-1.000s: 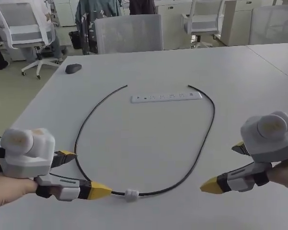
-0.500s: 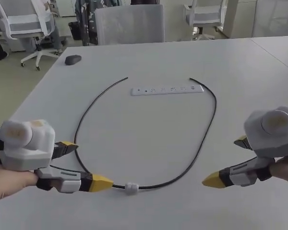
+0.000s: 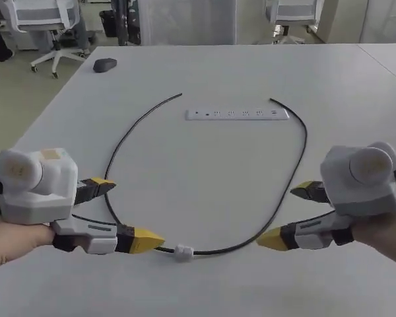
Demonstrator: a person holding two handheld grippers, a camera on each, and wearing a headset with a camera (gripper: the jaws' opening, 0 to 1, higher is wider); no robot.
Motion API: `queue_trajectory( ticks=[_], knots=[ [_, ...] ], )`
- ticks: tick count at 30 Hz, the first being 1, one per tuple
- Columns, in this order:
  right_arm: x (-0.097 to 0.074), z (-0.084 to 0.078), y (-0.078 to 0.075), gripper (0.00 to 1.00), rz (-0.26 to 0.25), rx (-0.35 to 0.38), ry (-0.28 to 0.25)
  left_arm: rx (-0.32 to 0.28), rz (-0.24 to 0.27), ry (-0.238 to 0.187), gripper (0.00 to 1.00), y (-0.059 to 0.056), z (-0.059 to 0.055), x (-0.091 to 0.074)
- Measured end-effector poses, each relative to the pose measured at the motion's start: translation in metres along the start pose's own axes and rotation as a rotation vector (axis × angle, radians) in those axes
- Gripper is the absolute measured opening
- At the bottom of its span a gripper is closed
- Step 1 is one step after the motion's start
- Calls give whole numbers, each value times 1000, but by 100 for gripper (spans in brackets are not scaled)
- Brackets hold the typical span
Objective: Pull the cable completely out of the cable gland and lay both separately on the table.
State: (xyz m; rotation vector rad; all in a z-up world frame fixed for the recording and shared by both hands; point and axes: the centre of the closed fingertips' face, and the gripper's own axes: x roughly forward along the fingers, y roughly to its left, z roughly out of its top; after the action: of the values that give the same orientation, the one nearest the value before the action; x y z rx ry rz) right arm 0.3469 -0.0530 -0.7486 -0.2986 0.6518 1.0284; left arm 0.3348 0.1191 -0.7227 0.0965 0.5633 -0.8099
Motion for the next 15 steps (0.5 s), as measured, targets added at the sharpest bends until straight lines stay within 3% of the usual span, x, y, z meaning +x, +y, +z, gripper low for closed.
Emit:
queue_trajectory(
  ticks=[2,3,6,10,15],
  knots=[
    [8,4,8,48,31,-13,11,7,-6,-4,99,-3,2,0],
    [11,8,11,46,39,-31,-4,18,-10,-22,99,-4,5,1],
    [24,13,18,50,67,-39,-4,22,-6,-29,99,-1,6,1],
    [41,14,31,39,116,-74,20,12,-2,-35,99,5,2,1],
    [58,18,42,36,166,-85,30,-4,-3,-22,99,8,-9,4]
  ],
)
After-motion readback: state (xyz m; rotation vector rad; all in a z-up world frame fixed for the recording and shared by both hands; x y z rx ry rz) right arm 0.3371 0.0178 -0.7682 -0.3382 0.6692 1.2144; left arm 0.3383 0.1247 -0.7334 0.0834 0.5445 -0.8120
